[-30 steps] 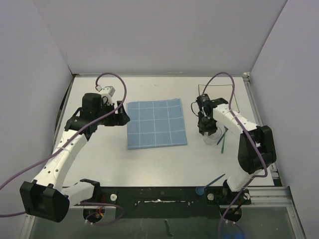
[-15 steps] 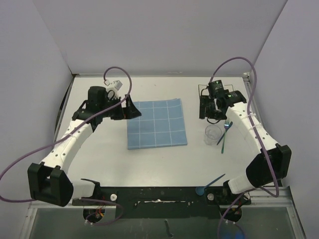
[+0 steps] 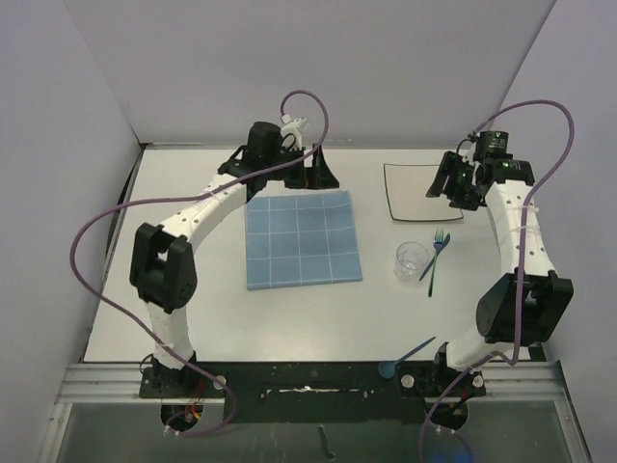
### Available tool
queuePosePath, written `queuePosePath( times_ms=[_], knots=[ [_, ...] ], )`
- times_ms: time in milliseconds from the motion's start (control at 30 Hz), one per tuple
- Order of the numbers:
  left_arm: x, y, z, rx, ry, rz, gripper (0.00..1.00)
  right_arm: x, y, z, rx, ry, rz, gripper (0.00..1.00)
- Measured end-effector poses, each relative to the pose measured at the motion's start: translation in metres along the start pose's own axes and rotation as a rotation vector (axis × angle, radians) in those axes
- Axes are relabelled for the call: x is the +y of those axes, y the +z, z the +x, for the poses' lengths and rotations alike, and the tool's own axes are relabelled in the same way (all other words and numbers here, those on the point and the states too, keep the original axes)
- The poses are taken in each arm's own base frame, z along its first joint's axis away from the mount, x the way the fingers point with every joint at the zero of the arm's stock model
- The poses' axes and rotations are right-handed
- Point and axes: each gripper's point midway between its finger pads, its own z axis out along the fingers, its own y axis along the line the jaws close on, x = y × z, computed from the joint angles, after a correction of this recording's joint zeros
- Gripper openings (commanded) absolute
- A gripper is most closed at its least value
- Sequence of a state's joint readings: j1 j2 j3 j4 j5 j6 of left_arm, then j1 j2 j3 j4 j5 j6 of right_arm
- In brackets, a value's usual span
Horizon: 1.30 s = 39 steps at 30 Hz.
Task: Set the dinner table for one person
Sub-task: Pick up the plate from the corner of the board.
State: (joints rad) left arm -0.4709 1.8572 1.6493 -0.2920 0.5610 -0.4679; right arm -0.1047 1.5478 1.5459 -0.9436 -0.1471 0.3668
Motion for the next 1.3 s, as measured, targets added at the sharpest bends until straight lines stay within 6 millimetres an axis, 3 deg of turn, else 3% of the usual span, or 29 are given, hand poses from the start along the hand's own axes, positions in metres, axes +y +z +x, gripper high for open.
queuePosePath(
  times_ms=[200,333,433,667,933,1300],
  knots=[
    [0.033,0.068,0.003,0.045,-0.051,0.013,0.96,-0.005,0.016,-0.007,0.018,0.007,-0.013,0.6],
    [0.049,0.101,0.003,0.064,-0.056,0.012,0.94,-0.016,0.024,-0.009,0.03,0.024,0.0,0.55],
    [0.046,0.124,0.003,0.072,-0.041,0.033,0.94,-0.021,0.029,-0.01,0.034,0.03,0.005,0.51],
    [0.016,0.174,0.011,0.098,0.014,0.116,0.93,-0.032,0.045,-0.01,0.065,0.044,0.02,0.53],
    [0.017,0.203,0.054,0.177,-0.033,0.138,0.92,-0.037,0.045,-0.014,0.05,0.047,0.03,0.51],
    [0.024,0.231,0.065,0.15,-0.124,0.224,0.89,-0.045,0.048,-0.009,0.062,0.058,0.044,0.51]
  ],
)
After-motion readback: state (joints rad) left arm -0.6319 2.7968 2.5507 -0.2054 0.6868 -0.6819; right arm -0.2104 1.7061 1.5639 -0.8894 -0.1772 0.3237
